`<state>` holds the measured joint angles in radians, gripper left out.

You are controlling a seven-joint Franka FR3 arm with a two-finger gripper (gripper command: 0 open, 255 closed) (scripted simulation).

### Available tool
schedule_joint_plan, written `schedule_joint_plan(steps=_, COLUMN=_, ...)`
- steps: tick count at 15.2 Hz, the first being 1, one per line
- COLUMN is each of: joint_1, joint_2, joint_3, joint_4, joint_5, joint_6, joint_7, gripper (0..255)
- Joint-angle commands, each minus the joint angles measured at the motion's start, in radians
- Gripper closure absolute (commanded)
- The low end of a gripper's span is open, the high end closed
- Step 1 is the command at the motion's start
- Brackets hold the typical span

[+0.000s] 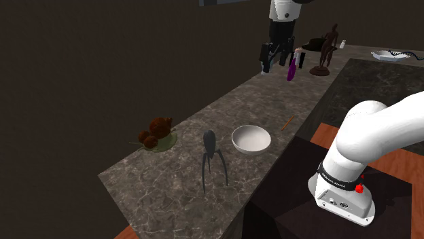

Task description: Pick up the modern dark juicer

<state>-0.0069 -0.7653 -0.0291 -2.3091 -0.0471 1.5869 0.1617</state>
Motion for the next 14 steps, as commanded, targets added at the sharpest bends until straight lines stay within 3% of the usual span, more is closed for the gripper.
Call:
schedule_joint_plan(steps=1, joint_1=0.0, joint_2=0.0, joint_3=0.0, joint_4=0.0, joint_5=0.0, joint_6=0.0, joint_7=0.0, gripper=0)
schedule_joint_plan(steps=14, joint_1=0.087, joint_2=0.075, joint_3=0.302, joint_4=-0.07, joint_5=0.145, joint_6=0.182, joint_7=0.324, gripper=0)
